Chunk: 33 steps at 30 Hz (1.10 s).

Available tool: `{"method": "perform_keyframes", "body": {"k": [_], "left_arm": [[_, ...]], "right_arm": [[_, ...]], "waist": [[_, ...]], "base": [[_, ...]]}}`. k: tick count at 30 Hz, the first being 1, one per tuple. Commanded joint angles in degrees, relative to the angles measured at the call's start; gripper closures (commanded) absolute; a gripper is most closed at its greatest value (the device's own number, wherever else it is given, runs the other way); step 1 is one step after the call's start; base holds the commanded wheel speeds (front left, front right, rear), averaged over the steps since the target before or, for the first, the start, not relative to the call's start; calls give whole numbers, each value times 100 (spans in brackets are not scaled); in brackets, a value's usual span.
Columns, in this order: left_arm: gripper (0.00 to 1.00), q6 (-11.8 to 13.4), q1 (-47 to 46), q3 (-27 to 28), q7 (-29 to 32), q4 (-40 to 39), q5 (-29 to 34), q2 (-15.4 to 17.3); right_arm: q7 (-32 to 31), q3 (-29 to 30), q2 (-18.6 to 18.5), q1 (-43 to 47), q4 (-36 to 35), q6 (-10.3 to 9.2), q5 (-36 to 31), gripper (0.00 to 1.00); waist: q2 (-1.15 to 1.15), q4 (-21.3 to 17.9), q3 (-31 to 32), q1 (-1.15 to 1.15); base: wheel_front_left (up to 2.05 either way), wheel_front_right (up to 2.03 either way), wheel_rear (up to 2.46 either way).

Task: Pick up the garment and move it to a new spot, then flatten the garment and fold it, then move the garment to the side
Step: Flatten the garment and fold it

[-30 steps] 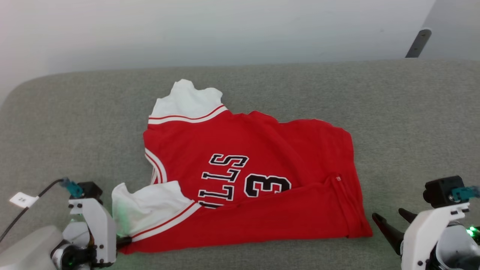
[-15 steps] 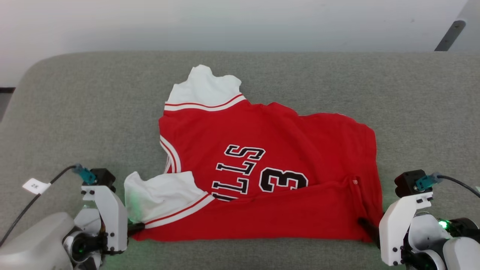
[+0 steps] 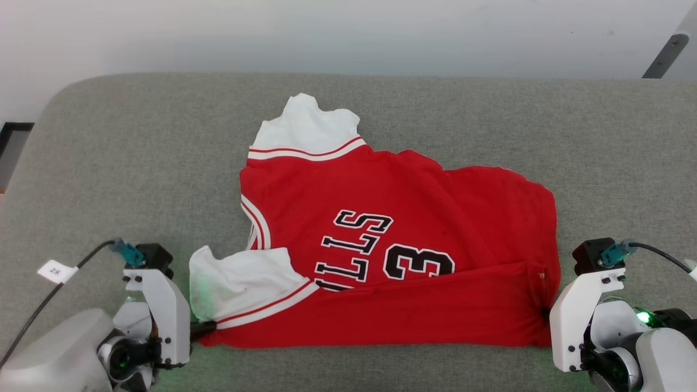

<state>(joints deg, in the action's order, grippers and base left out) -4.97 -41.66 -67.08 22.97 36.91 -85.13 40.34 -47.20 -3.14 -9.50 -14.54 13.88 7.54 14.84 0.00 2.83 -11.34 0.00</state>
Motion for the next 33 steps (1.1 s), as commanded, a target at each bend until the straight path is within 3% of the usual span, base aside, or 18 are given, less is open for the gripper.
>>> {"method": "perform_keyframes", "body": {"k": [1,14,26,33], "left_arm": [[100,78,-17,35,-192,101,48,-210],[100,162,77,21,118,-219,-39,244],[100,805,332,-61,570,-1302,-183,854],[100,1071,547,-60,566,-1756,-293,1027]], "right_arm": [[-100,-35,1,220,290,-9,-57,100],[-264,-165,-236,436,-83,-9,248,100],[-730,-313,-592,867,-929,-9,588,100],[-851,-248,-617,1068,-1130,-9,653,100]], "waist": [[0,-5,10,0],[0,-25,299,0],[0,-111,482,0],[0,-148,477,0]], "base": [[0,0,0],[0,0,0],[0,0,0],[0,0,0]]}}
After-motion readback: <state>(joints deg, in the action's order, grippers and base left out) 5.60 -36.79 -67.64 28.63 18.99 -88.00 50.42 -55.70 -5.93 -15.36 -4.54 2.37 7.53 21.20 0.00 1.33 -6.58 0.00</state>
